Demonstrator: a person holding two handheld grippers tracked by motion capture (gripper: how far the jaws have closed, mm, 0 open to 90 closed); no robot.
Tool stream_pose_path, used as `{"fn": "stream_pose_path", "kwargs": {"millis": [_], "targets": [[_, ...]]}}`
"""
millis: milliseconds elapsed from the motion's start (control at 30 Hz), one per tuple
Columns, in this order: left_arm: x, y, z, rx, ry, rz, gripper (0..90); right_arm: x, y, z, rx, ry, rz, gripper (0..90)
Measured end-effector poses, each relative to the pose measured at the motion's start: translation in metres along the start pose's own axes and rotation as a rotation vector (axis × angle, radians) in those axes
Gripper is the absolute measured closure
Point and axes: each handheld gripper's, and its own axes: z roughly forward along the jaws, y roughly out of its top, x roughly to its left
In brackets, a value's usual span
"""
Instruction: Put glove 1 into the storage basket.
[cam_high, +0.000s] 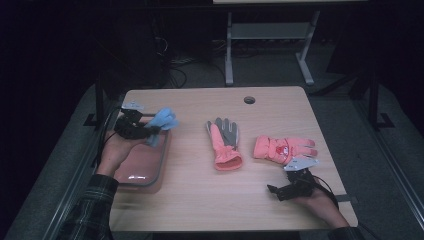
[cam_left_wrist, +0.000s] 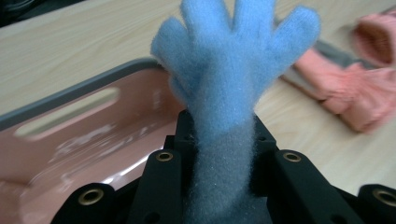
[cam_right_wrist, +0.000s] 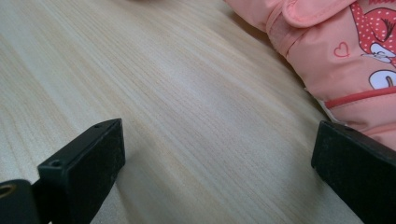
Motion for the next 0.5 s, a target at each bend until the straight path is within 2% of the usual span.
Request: {"fn": "stream_pose_path", "kwargs": {"millis": [200,367,433,500], "targets": [[0.018,-0.011,0.012,0.043,0.058,-0.032,71.1,0.000,0.000,0.000,0.000,0.000,0.000,2.2],[0.028,-0.021,0.026,0.083,0.078,-0.062,70.9,0.000,0.000,0.000,0.000,0.000,0.000,2.2],[0.031,-0.026,0.032,0.113,0.099,-0.058,70.8,0.000,0.000,0.000,0.000,0.000,0.000,2.2],[0.033,-0.029,0.038,0.129,0.097,-0.062,70.6,0.000,0.000,0.000,0.000,0.000,0.000,2.2]]}}
